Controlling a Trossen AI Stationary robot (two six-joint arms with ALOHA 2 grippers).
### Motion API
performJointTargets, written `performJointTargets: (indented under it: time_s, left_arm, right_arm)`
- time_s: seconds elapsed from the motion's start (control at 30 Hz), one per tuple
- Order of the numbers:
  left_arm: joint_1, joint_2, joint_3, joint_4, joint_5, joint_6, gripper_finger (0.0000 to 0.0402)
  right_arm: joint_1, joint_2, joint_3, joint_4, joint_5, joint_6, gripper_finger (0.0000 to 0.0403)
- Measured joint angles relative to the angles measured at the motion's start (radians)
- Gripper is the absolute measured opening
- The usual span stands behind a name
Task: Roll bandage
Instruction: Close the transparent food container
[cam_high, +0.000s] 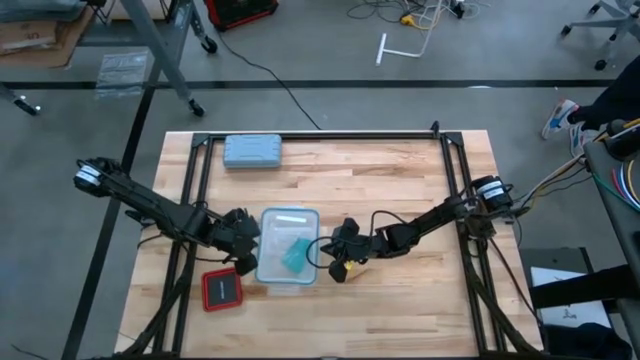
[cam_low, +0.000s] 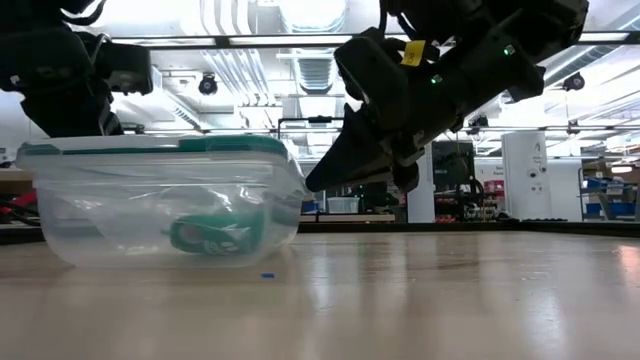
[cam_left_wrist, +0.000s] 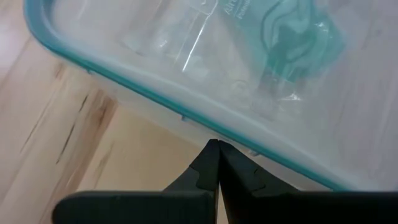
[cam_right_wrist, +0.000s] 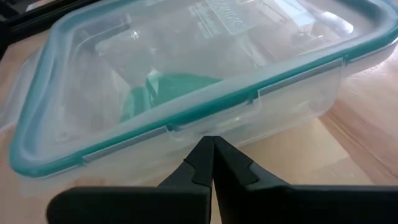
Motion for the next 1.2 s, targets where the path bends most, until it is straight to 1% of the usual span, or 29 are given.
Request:
performJointTargets:
  time_s: [0.27,0.53,0.67,0.87,0.93,1.0,1.07,1.2]
  left_arm:
    - [0.0,0.002,-0.001,0.04,-0.008,0.037,0.0]
    - [0.0,0.005,-0.035,0.125,-0.01,0.044,0.0]
    - [-0.001,0.008,-0.049,0.172,-0.012,0.052,0.0]
    - [-0.001,0.009,-0.044,0.167,-0.022,0.048,0.0]
    - [-0.001,0.008,-0.029,0.141,-0.023,0.032,0.0]
    - [-0.008,0.0,-0.006,0.101,-0.039,0.005,0.0]
    - [-0.022,-0.014,0.013,0.061,-0.055,-0.008,0.0]
    - [-0.038,-0.035,0.036,0.055,-0.06,-0.007,0.0]
  right_arm:
    - [-0.003,0.0,0.0,-0.008,0.001,-0.002,0.0]
    - [-0.006,0.0,-0.002,-0.012,0.0,-0.036,0.0]
    - [-0.017,0.0,-0.003,-0.016,-0.025,-0.037,0.0]
    - [-0.018,0.0,-0.003,-0.023,-0.018,-0.044,0.0]
    - [-0.018,-0.009,-0.003,-0.048,0.007,-0.039,0.0]
    - [-0.018,-0.037,-0.021,-0.079,0.037,-0.03,0.0]
    - [-0.021,-0.067,-0.038,-0.103,0.039,-0.024,0.0]
    - [-0.018,-0.147,-0.056,-0.167,0.034,-0.027,0.0]
